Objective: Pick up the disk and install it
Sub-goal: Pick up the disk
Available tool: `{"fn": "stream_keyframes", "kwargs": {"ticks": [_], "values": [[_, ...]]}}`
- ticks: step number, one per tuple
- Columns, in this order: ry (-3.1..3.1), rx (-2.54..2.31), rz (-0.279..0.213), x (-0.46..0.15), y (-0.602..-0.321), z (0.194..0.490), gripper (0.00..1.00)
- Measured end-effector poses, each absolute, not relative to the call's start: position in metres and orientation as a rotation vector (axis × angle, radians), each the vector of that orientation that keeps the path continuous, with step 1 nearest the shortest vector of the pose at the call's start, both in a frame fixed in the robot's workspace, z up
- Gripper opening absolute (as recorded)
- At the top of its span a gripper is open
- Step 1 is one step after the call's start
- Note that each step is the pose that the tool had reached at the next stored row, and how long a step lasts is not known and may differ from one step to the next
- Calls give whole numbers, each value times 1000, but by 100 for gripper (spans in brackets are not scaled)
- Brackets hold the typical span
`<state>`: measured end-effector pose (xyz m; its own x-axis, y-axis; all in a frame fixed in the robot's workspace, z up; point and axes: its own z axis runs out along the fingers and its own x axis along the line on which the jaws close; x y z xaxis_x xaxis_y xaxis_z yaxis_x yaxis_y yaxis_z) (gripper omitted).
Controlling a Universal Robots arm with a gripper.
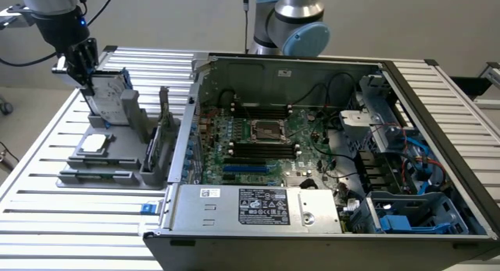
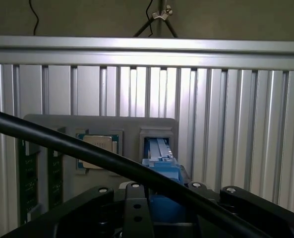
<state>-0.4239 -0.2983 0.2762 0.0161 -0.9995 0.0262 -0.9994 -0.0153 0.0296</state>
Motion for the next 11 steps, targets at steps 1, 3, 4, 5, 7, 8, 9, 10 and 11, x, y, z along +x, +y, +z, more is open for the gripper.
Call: {"fn": "stream_keyframes", "kwargs": {"ticks": [1, 3, 4, 5, 7, 8, 9, 10, 11], "values": [[-2176, 2211, -3, -424, -298, 276, 33], [-2176, 2211, -3, -424, -298, 276, 33], [-2176, 2211, -3, -424, -298, 276, 33], [-2176, 2211, -3, -424, -298, 276, 33], [-2176, 2211, -3, -424, -298, 276, 33], [-2176, 2211, -3, -424, -298, 276, 33], [-2176, 2211, -3, -424, -298, 276, 33], [-2176, 2211, -3, -424, -298, 277, 33], [-2176, 2211, -3, -424, -298, 277, 33]]}}
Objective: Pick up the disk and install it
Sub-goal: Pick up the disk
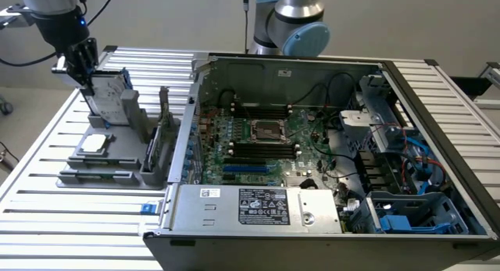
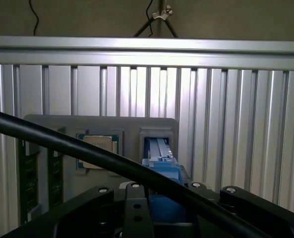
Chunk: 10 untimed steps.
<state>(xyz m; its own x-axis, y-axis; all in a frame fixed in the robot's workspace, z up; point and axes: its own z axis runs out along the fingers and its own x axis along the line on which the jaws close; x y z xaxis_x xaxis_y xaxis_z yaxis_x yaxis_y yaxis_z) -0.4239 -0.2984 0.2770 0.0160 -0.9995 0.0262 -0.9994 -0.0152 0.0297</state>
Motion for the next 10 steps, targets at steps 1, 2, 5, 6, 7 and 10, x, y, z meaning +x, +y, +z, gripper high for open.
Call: {"fn": "stream_keyframes", "kwargs": {"ticks": [1, 2, 5, 6, 7, 10], "values": [[-2176, 2211, -3, -424, -298, 277, 33], [-2176, 2211, -3, -424, -298, 278, 33], [-2176, 2211, -3, -424, -298, 283, 33], [-2176, 2211, -3, -424, -298, 285, 33], [-2176, 2211, -3, -424, -298, 288, 33], [-2176, 2211, -3, -424, -298, 298, 33]]}}
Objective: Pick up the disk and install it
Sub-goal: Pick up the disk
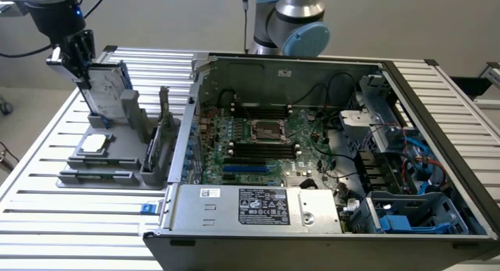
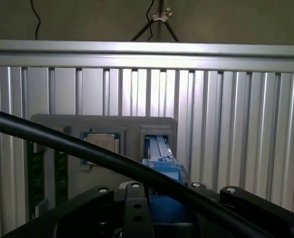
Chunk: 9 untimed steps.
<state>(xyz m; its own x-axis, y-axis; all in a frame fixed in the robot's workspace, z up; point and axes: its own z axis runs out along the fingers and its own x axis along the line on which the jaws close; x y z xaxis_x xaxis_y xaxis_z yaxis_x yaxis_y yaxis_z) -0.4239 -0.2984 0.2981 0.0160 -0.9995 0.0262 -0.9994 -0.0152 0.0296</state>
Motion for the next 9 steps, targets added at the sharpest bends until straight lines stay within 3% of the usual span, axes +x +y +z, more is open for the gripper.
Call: {"fn": "stream_keyframes", "kwargs": {"ticks": [9], "values": [[-2176, 2211, -3, -424, -298, 339, 33]]}}
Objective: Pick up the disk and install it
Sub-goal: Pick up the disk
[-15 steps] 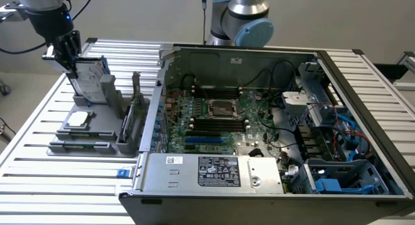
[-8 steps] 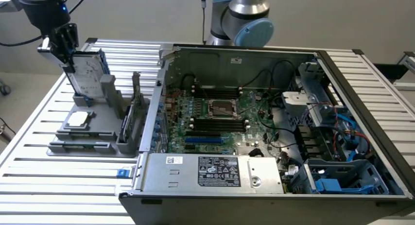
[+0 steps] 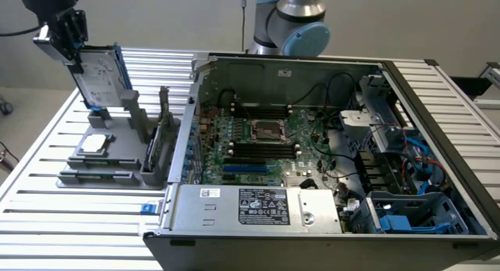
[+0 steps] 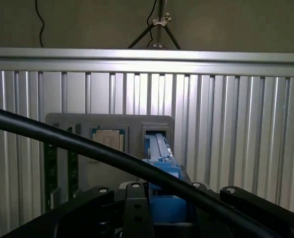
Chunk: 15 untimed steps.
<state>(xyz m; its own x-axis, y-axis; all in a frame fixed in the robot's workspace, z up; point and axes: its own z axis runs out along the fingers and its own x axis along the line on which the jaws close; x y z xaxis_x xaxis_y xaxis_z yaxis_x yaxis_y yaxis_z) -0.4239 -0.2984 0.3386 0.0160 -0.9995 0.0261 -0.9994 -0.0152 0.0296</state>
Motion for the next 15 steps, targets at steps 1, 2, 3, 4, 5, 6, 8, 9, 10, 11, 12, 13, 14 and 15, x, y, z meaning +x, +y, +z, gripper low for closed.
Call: {"fn": "stream_keyframes", "kwargs": {"ticks": [1, 2, 3, 4, 5, 6, 8, 9, 10, 11, 12, 13, 14, 15], "values": [[-2176, 2210, -4, -424, -298, 343, 33], [-2176, 2211, -3, -424, -298, 348, 33], [-2176, 2210, -4, -424, -298, 352, 33], [-2176, 2210, -4, -424, -298, 357, 33], [-2176, 2211, -4, -423, -298, 361, 33], [-2176, 2211, -4, -423, -298, 366, 33], [-2176, 2210, -4, -419, -298, 375, 33], [-2176, 2210, -4, -417, -298, 379, 33], [-2176, 2210, -5, -412, -298, 384, 33], [-2176, 2210, -5, -408, -298, 389, 33], [-2175, 2209, -6, -404, -298, 393, 33], [-2175, 2209, -7, -400, -298, 398, 33], [-2175, 2209, -8, -395, -298, 402, 33], [-2174, 2208, -9, -390, -298, 407, 33]]}}
